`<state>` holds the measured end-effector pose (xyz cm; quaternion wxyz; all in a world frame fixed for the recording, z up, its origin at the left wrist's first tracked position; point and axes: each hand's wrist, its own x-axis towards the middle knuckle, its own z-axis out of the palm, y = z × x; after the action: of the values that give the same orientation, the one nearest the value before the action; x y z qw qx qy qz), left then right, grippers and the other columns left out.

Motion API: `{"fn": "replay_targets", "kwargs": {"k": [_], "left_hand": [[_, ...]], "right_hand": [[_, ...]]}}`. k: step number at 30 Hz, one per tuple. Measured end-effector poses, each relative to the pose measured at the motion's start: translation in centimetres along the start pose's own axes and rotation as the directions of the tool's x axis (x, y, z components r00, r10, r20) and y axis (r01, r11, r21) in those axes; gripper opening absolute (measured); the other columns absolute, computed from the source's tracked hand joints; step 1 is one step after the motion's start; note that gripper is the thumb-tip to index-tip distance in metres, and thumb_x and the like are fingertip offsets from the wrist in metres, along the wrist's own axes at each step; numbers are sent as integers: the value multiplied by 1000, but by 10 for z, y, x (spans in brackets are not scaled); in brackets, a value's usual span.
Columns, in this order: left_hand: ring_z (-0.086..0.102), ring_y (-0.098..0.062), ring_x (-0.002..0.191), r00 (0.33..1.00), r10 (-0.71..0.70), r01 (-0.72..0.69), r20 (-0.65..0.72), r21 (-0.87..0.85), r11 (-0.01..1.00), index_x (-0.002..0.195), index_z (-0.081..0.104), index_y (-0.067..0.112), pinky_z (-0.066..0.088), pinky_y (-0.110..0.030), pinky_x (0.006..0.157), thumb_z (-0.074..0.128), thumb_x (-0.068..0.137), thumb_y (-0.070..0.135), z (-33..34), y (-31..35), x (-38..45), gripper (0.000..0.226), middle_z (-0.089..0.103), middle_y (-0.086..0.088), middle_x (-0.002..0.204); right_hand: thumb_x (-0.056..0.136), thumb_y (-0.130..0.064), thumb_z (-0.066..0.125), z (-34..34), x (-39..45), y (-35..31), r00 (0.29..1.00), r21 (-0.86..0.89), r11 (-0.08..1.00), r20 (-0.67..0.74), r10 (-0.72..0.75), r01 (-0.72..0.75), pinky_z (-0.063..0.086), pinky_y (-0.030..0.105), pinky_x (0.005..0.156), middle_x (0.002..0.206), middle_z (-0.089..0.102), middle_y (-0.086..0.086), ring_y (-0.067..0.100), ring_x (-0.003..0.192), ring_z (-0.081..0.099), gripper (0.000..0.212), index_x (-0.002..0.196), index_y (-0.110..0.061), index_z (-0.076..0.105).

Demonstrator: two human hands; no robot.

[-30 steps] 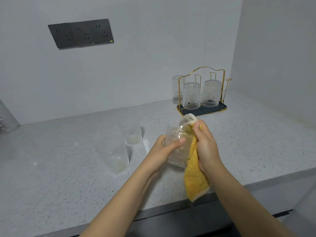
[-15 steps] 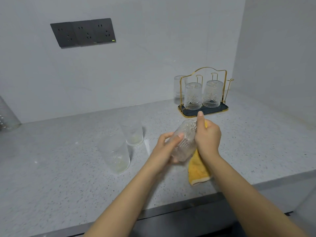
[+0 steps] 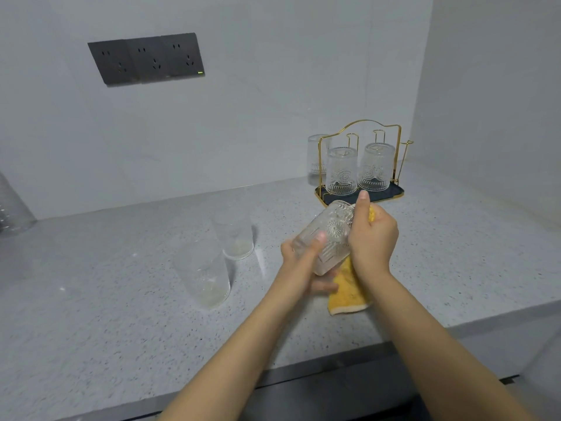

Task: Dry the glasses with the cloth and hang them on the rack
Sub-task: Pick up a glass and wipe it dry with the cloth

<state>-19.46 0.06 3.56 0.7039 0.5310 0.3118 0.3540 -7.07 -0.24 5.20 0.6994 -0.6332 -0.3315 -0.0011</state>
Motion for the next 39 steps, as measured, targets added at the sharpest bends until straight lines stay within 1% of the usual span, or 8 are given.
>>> {"fn": "replay_targets", "kwargs": {"k": [5,10,13,18,21,28,35,39], "left_hand": [[66,-10,93,919,387,-336,-70,372,865,123,36,27,59,-36,70,75,84,28,-8,-13,7,55,57,-1,117],[68,-20,56,983,-175,181,49,-233,955,122,53,8,53,-22,43,52,95,47,-5,5,10,48,68,-15,95],[67,-20,53,936,-309,340,169,-206,917,115,58,4,54,-22,43,37,95,60,-4,10,6,64,65,-18,85],[63,-21,111,975,221,-208,-22,261,943,128,35,29,58,-34,85,77,78,43,0,-7,8,66,53,-5,128],[66,-15,102,929,369,-333,-39,348,876,122,38,31,58,-36,77,80,78,25,-2,-11,12,61,57,-8,125],[68,-21,52,937,-305,342,168,-273,899,110,59,6,53,-22,42,43,92,59,-1,11,16,58,71,-17,78],[60,-18,116,946,324,-304,-13,310,901,127,33,34,53,-42,97,81,72,34,7,-11,20,73,48,-5,135],[71,-9,81,955,296,-291,-19,126,948,115,47,29,57,-25,60,76,82,23,5,-2,27,45,63,-4,113]], "right_hand": [[95,-43,41,1,2,3,999,-57,998,32,25,-23,19,27,44,43,26,-7,8,41,26,54,49,-20,24],[96,-37,43,-3,-4,7,996,100,992,39,-83,79,21,17,41,45,27,-9,6,42,29,51,51,-22,26],[95,-37,44,-4,-2,4,994,89,991,32,-107,103,19,19,41,45,26,-7,7,42,27,51,50,-22,26],[95,-39,43,-3,11,2,999,2,1000,-27,31,-31,19,28,45,44,26,-4,10,43,25,53,50,-19,24],[95,-41,43,-3,11,3,999,-2,1000,-19,29,-29,22,24,44,44,27,-6,9,42,28,53,50,-19,25],[95,-34,49,-9,8,1,988,105,983,25,-153,149,22,16,42,45,27,-9,5,43,30,50,51,-23,26],[94,-40,46,-6,21,0,998,-6,1000,-54,-17,17,21,20,41,44,28,-7,9,42,27,53,49,-21,26],[94,-40,47,-11,20,5,999,96,994,-27,-45,47,25,16,42,47,31,-8,4,43,33,49,51,-22,30]]}}
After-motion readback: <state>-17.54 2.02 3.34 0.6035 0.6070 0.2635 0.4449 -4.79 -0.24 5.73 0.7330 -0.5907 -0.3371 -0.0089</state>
